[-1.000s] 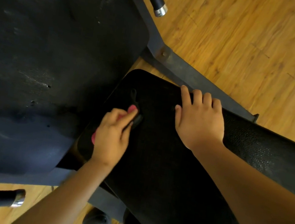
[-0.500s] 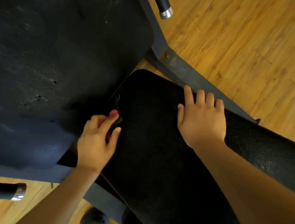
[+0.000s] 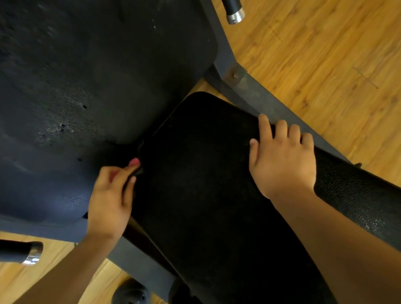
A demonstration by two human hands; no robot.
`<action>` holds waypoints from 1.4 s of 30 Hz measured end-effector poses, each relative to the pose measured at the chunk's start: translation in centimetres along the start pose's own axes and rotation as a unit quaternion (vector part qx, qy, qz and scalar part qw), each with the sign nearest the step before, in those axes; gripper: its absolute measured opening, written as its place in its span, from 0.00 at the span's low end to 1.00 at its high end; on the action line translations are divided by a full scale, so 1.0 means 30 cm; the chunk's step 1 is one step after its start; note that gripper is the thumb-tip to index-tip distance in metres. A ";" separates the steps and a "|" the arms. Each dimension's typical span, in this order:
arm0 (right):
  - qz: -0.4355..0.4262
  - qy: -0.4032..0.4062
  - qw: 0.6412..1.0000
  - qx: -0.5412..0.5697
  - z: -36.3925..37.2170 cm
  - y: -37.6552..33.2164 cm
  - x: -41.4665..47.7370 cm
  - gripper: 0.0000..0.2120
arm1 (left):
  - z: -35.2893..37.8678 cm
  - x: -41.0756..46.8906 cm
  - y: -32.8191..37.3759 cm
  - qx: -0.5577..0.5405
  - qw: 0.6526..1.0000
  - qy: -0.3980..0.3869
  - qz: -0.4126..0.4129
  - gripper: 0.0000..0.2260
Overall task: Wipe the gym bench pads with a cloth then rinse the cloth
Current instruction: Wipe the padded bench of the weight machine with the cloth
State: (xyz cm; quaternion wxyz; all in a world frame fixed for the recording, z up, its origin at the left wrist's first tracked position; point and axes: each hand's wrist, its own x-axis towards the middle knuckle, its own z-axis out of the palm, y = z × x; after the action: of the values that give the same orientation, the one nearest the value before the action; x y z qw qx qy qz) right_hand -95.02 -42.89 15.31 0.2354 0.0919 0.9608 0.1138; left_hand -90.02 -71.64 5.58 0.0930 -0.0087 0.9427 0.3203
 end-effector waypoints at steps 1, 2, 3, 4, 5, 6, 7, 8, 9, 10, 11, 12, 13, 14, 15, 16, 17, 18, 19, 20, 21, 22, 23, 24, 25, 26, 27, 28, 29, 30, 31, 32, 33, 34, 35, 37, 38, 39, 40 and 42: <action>0.000 0.000 1.000 0.000 0.000 -0.001 0.001 0.27 | 0.007 0.015 -0.006 -0.021 0.997 0.013 -0.067 0.17; 0.000 -0.001 1.000 0.000 0.000 -0.002 0.002 0.27 | 0.017 0.025 -0.002 -0.042 0.990 0.027 -0.129 0.16; 0.000 -0.001 1.000 0.001 0.001 -0.002 0.002 0.27 | 0.026 0.027 0.015 -0.056 0.982 0.040 -0.178 0.16; -0.001 -0.002 1.000 0.001 0.002 -0.002 0.002 0.27 | 0.032 0.022 0.035 -0.060 0.974 0.045 -0.215 0.17; -0.001 -0.002 1.000 0.001 0.003 -0.001 0.002 0.27 | 0.033 0.011 0.060 -0.061 0.967 0.042 -0.242 0.17; -0.001 -0.001 1.000 0.000 0.002 -0.002 0.002 0.27 | 0.034 -0.001 0.071 -0.064 0.963 0.035 -0.259 0.18; -0.001 0.000 1.000 0.000 0.002 -0.001 0.002 0.27 | 0.031 -0.013 0.079 -0.068 0.960 0.027 -0.272 0.18; -0.001 0.000 1.000 0.000 0.003 -0.001 0.001 0.27 | 0.027 -0.023 0.081 -0.072 0.957 0.022 -0.281 0.19; 0.000 0.000 1.000 0.001 0.002 -0.002 0.001 0.27 | 0.021 -0.027 0.076 -0.074 0.956 0.019 -0.284 0.19; 0.000 0.001 1.000 0.001 0.002 -0.002 0.000 0.27 | 0.016 -0.027 0.070 -0.072 0.955 0.012 -0.288 0.18; 0.001 0.001 1.000 0.000 0.002 -0.002 0.000 0.27 | 0.009 -0.024 0.072 -0.069 0.953 0.001 -0.296 0.17; 0.001 0.001 1.000 -0.002 0.001 -0.002 0.000 0.27 | 0.006 -0.021 0.072 -0.064 0.950 -0.016 -0.305 0.16; 0.001 0.001 1.000 -0.003 0.001 -0.002 0.001 0.27 | 0.000 -0.018 0.078 -0.064 0.946 -0.037 -0.314 0.15; 0.002 0.003 1.000 -0.004 0.000 -0.003 0.001 0.27 | -0.003 -0.015 0.077 -0.075 0.939 -0.054 -0.330 0.14; 0.003 0.003 1.000 -0.004 -0.002 -0.004 0.000 0.27 | -0.008 -0.011 0.077 -0.093 0.929 -0.069 -0.351 0.14; 0.004 0.003 1.000 -0.005 -0.003 -0.006 -0.001 0.27 | -0.007 -0.007 0.060 -0.111 0.914 -0.082 -0.380 0.13; 0.004 0.003 1.000 -0.006 -0.003 -0.006 -0.002 0.27 | -0.013 -0.002 0.056 -0.130 0.900 -0.091 -0.407 0.12; 0.004 0.002 1.000 -0.007 -0.003 -0.005 -0.002 0.27 | -0.018 -0.008 0.051 -0.142 0.887 -0.100 -0.428 0.11; 0.003 0.001 1.000 -0.008 -0.002 -0.005 -0.001 0.27 | -0.025 -0.020 0.055 -0.146 0.884 -0.110 -0.429 0.11; 0.003 0.001 1.000 -0.007 -0.002 -0.005 -0.001 0.27 | -0.033 -0.040 0.074 -0.143 0.895 -0.110 -0.408 0.12; 0.003 0.002 1.000 -0.006 -0.003 -0.005 0.000 0.27 | -0.037 -0.068 0.099 -0.147 0.911 -0.100 -0.371 0.13; 0.004 0.002 1.000 -0.005 -0.004 -0.006 0.000 0.27 | -0.033 -0.100 0.127 -0.151 0.925 -0.077 -0.339 0.14; 0.006 0.002 1.000 -0.004 -0.004 -0.006 0.000 0.27 | -0.030 -0.131 0.169 -0.159 0.933 -0.054 -0.317 0.12; 0.006 0.002 1.000 -0.005 -0.004 -0.007 0.000 0.27 | -0.021 -0.158 0.209 -0.165 0.936 -0.033 -0.310 0.11; 0.007 0.001 1.000 -0.004 -0.004 -0.007 0.000 0.27 | -0.004 -0.179 0.243 -0.176 0.938 -0.012 -0.300 0.13; 0.007 0.000 1.000 -0.003 -0.005 -0.007 0.000 0.27 | 0.014 -0.195 0.263 -0.185 0.939 0.009 -0.290 0.16; 0.006 -0.001 1.000 -0.001 -0.005 -0.007 0.001 0.27 | 0.029 -0.203 0.277 -0.191 0.942 0.027 -0.276 0.18; 0.006 -0.001 1.000 0.000 -0.006 -0.005 0.002 0.27 | 0.043 -0.202 0.271 -0.188 0.947 0.042 -0.257 0.19; 0.005 -0.001 1.000 0.001 -0.006 -0.005 0.002 0.27 | 0.055 -0.195 0.258 -0.184 0.952 0.053 -0.238 0.19; 0.004 0.000 1.000 0.002 -0.007 -0.004 0.002 0.27 | 0.063 -0.183 0.238 -0.177 0.956 0.062 -0.223 0.19; 0.004 0.001 1.000 0.002 -0.006 -0.004 0.003 0.27 | 0.071 -0.164 0.211 -0.179 0.958 0.067 -0.215 0.19; 0.003 0.001 1.000 0.000 -0.006 -0.004 0.003 0.27 | 0.070 -0.139 0.195 -0.187 0.955 0.070 -0.220 0.19; 0.003 0.000 1.000 -0.001 -0.004 -0.003 0.003 0.27 | 0.067 -0.110 0.180 -0.197 0.948 0.074 -0.238 0.18; 0.003 0.001 1.000 -0.001 -0.004 -0.003 0.003 0.27 | 0.061 -0.081 0.165 -0.202 0.941 0.073 -0.261 0.16; 0.003 0.001 1.000 0.001 -0.005 -0.003 0.003 0.27 | 0.055 -0.053 0.149 -0.203 0.935 0.068 -0.282 0.15; 0.003 0.002 1.000 0.003 -0.005 -0.003 0.002 0.27 | 0.033 -0.003 0.112 -0.191 0.934 0.048 -0.297 0.13; 0.003 0.002 1.000 0.004 -0.006 -0.004 0.002 0.27 | 0.018 0.021 0.094 -0.178 0.939 0.034 -0.293 0.13; 0.003 0.001 1.000 0.005 -0.007 -0.004 0.002 0.27 | 0.002 0.049 0.078 -0.161 0.946 0.018 -0.279 0.12; 0.003 0.000 1.000 0.006 -0.007 -0.004 0.003 0.26 | -0.012 0.080 0.069 -0.144 0.956 0.000 -0.257 0.12; 0.003 0.001 1.000 0.005 -0.007 -0.004 0.004 0.26 | -0.023 0.150 0.070 -0.118 0.970 -0.047 -0.209 0.12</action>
State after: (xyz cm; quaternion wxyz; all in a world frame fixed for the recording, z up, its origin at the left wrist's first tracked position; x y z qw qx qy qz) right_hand -95.24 -43.01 15.39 0.2336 0.0957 0.9614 0.1097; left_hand -94.72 -70.19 6.56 0.2002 -0.2012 0.8700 0.4031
